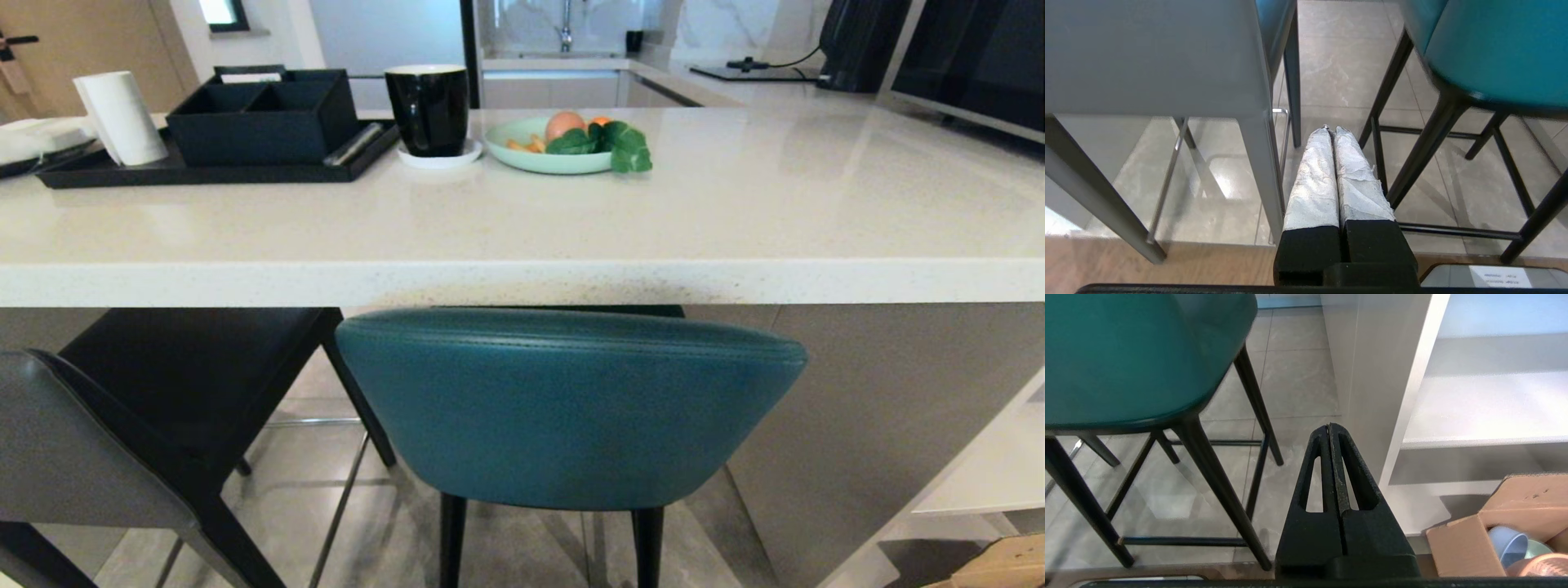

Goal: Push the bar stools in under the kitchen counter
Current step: Pull the blue chair out from under the dining table

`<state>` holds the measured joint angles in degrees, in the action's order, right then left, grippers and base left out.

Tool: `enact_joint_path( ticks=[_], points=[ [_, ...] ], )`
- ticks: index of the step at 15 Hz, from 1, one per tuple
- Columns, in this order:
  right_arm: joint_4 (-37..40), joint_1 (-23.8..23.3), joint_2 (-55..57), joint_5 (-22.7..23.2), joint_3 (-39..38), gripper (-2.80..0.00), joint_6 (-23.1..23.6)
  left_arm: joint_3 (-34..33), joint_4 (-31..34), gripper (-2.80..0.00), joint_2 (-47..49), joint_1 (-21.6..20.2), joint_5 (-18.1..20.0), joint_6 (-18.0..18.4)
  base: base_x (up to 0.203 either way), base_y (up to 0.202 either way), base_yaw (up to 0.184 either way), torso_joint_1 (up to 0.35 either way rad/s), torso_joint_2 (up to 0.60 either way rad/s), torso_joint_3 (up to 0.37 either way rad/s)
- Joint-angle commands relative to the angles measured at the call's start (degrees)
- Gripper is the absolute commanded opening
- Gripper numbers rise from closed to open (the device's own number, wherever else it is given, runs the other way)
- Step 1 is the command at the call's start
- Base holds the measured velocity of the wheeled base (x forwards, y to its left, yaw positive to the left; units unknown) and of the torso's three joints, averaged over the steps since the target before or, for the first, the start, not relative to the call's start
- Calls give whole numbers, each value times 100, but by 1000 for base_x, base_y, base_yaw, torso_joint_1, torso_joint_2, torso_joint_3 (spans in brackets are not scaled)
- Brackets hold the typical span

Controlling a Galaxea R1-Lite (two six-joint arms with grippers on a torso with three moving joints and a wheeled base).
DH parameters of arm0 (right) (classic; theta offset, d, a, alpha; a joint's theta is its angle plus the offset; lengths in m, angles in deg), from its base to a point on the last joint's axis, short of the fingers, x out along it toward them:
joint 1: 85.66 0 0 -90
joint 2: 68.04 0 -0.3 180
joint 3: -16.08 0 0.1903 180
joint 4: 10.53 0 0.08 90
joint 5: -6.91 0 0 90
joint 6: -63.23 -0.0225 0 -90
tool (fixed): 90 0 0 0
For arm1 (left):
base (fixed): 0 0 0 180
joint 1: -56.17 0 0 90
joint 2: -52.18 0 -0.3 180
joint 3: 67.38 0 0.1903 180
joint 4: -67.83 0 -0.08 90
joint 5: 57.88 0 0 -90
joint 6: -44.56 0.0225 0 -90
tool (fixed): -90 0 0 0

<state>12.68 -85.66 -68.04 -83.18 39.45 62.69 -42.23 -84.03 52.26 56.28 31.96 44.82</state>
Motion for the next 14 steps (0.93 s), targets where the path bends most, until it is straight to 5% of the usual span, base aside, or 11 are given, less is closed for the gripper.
enact_joint_path(
  ticks=[1,8,14],
  points=[
    [-2,0,0,1,-9,-280,2,-2,1,-280,1,-2,-2,0,0,0,0,-113,424,310],
    [-2,0,0,1,-9,-280,2,7,-1,-280,1,-2,-2,0,13,0,0,-20,76,61],
    [-2,0,0,1,-9,-280,2,-2,7,-280,1,-2,-2,0,190,0,1,3,3,3]
  ],
)
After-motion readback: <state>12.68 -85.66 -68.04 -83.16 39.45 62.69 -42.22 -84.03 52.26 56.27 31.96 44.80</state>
